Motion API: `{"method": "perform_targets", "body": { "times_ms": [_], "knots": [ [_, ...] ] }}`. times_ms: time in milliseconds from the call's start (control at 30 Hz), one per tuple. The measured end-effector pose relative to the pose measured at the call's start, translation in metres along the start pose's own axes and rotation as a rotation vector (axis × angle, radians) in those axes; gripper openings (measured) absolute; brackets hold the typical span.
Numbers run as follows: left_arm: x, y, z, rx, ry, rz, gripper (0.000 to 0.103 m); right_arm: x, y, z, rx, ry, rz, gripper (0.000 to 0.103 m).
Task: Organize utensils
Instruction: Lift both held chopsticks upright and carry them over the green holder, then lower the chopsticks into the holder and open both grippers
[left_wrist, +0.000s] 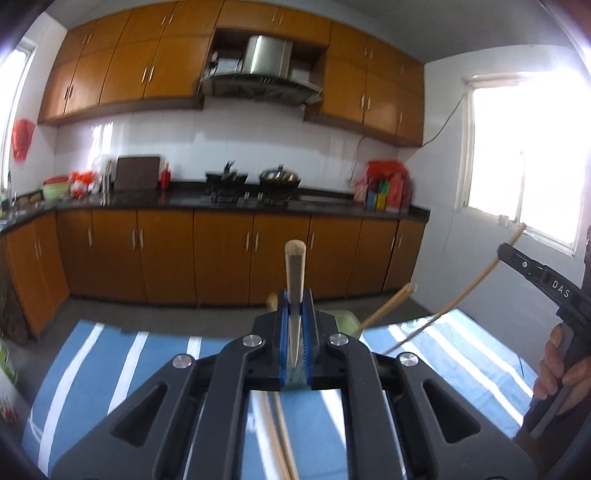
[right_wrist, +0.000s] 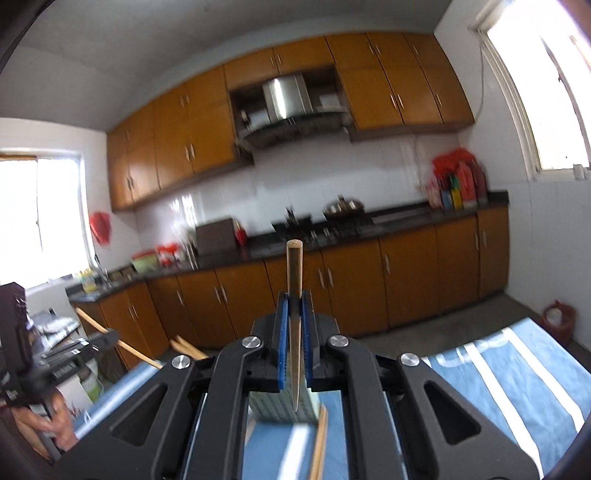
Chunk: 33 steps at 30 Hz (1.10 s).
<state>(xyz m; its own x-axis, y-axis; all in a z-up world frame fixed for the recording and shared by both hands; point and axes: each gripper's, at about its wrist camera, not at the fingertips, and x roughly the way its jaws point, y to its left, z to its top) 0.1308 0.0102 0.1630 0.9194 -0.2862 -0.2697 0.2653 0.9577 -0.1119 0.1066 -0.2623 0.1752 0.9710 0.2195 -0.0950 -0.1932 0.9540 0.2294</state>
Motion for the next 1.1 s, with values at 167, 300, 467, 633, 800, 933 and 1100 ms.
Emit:
{"method": "perform_targets", "body": {
  "times_ms": [167,300,467,633,800,933,1100],
  "knots": [
    [0.018,-0.012,0.022,-0.037,-0.054,-0.02,0.008,0.019,0.017,0.006,-0.049,-0.069,-0.01,0.007],
    [0.043,-0.013,0.027,-0.054,-0.059,0.001,0.008,0.047,0.017,0.0,-0.051,-0.063,-0.019,0.007],
    [0.075,-0.012,0.013,-0.044,0.001,0.021,0.008,0.078,0.009,-0.015,-0.032,-0.005,-0.03,0.007],
    [0.1,-0.003,-0.002,-0.066,0.052,0.029,0.008,0.103,0.007,-0.032,-0.015,0.073,-0.03,0.007],
    [0.109,0.004,-0.01,-0.07,0.079,0.03,0.008,0.113,0.004,-0.045,0.0,0.135,-0.025,0.008],
    [0.108,0.009,-0.012,-0.089,0.083,0.025,0.008,0.108,0.002,-0.045,0.014,0.145,-0.028,0.025],
    [0.095,0.015,-0.008,-0.106,0.062,0.023,0.011,0.093,0.002,-0.037,0.013,0.114,-0.036,0.033]
  ]
}}
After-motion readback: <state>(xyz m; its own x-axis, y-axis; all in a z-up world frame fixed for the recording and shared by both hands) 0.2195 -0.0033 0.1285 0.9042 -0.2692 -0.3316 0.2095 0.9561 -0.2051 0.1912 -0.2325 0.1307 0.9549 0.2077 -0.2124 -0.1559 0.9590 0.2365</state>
